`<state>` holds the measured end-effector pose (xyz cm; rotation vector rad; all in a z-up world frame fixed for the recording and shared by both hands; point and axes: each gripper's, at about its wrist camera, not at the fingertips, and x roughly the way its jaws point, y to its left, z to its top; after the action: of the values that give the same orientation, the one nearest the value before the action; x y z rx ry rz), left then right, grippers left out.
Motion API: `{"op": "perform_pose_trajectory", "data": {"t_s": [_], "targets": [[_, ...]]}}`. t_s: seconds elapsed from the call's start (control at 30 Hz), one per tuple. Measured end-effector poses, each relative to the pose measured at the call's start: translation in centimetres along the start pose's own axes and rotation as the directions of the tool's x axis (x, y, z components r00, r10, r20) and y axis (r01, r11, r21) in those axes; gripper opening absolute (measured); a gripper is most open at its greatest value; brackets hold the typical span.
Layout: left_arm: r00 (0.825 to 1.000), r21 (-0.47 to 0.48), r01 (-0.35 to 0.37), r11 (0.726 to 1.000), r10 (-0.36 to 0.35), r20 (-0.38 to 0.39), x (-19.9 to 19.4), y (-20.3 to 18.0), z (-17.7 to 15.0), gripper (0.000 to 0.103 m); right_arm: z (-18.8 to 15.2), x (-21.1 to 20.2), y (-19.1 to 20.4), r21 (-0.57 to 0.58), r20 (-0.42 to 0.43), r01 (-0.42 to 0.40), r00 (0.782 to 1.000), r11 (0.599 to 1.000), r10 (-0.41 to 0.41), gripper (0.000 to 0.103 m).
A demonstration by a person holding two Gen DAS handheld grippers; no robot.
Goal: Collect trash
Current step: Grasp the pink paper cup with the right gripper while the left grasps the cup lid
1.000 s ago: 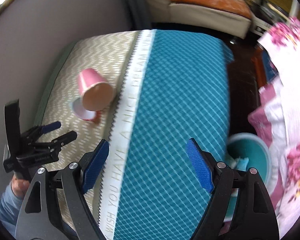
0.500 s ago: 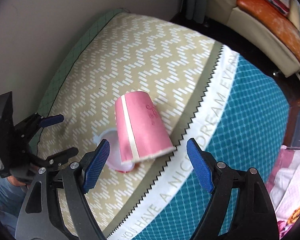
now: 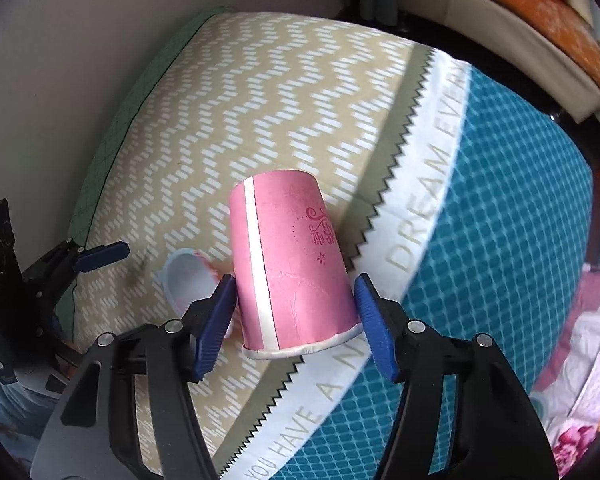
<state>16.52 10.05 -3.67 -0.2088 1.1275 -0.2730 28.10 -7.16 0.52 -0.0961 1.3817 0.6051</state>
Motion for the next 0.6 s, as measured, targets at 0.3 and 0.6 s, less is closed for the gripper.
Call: {"op": "perform_pose_trajectory", "data": {"t_s": [0.3, 0.6], "targets": [[0.997, 0.003, -0.069, 0.998, 0.069, -0.035, 2.7, -1.5, 0.6, 0.039, -4.3, -2.9, -2.9, 0.070, 0.059, -0.012, 0.998, 0.997, 0.008, 0.058], [0.990, 0.051, -0.140, 0.989, 0.140, 0.005, 3.5, -4.0, 0.5, 0.013, -8.8, -5.9, -5.1, 0.142, 0.134, -0.033, 0.991, 0.989, 0.014, 0.058]]}}
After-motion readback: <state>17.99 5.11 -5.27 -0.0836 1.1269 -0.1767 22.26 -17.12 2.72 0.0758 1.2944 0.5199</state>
